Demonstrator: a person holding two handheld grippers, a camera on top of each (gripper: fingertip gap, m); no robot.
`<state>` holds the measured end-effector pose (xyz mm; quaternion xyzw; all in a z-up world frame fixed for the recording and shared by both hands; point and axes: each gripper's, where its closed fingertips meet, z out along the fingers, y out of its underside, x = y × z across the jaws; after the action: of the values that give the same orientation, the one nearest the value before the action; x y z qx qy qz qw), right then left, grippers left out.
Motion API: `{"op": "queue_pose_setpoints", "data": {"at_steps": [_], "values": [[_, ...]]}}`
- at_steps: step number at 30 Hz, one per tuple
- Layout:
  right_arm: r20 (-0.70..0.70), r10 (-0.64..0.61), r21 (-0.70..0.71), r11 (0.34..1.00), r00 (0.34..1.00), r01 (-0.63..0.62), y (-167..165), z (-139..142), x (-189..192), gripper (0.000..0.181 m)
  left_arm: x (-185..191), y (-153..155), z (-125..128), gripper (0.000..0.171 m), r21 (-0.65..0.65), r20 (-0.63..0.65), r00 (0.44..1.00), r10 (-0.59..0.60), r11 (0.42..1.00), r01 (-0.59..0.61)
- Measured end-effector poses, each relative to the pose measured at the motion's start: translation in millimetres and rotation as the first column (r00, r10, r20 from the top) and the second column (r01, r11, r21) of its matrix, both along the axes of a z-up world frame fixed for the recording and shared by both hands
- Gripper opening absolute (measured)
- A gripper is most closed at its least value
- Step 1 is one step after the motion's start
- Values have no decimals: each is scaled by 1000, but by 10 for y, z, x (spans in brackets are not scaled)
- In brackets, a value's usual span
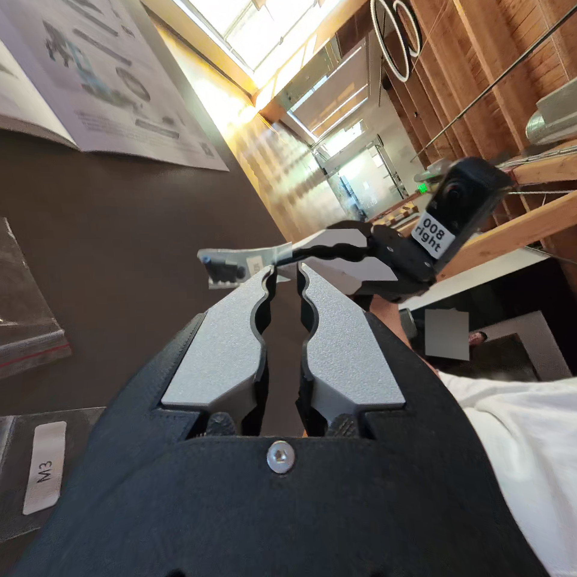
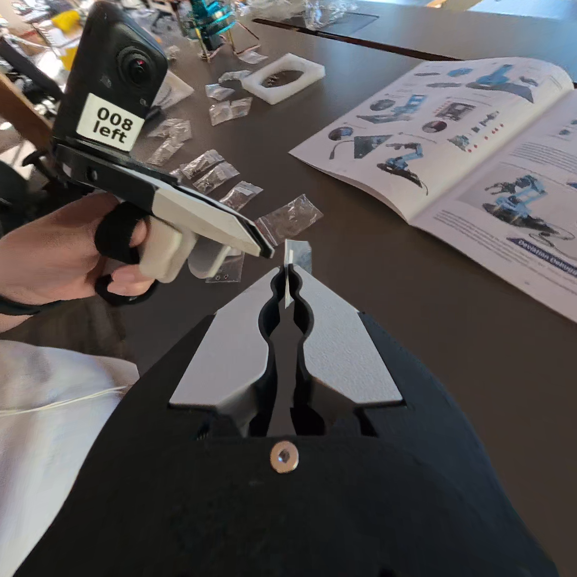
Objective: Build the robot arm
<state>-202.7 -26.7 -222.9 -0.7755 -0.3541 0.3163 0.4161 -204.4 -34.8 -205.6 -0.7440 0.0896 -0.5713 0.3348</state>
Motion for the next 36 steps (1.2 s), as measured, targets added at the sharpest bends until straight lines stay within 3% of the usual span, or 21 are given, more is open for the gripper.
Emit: {"op": "queue_pose_setpoints", "data": {"at_steps": [10,14,16,19,22,26,32,36], "values": [[53,-220,122,970,974,212,-163,-234,-112,0,-19,-136,-263,9,-29,-5,983,-182,983,182],[12,-323,158,935,946,318,-109,-183,-139,0,-131,-41,-398,24,1,-140,971,-195,980,197],[-23,-345,164,925,938,344,-119,-118,-185,0,-154,2,-439,19,16,-196,960,-201,978,208],[-13,-368,223,905,930,361,-149,-110,-224,0,-61,-56,-474,0,-17,-213,935,-283,958,286],[26,-388,244,896,921,371,-180,-198,-211,0,8,-62,-610,0,-52,-260,915,-308,951,305],[-1,-392,197,902,920,384,-196,-187,-147,0,42,-86,-608,0,-92,-208,923,-324,946,312],[-57,-403,155,900,913,407,-88,-178,-70,0,-201,32,-453,2,-54,-176,962,-211,977,204],[-242,-388,-12,917,889,398,-35,-106,-193,1,-303,-53,-248,8,-45,-31,985,-167,985,166]]}}
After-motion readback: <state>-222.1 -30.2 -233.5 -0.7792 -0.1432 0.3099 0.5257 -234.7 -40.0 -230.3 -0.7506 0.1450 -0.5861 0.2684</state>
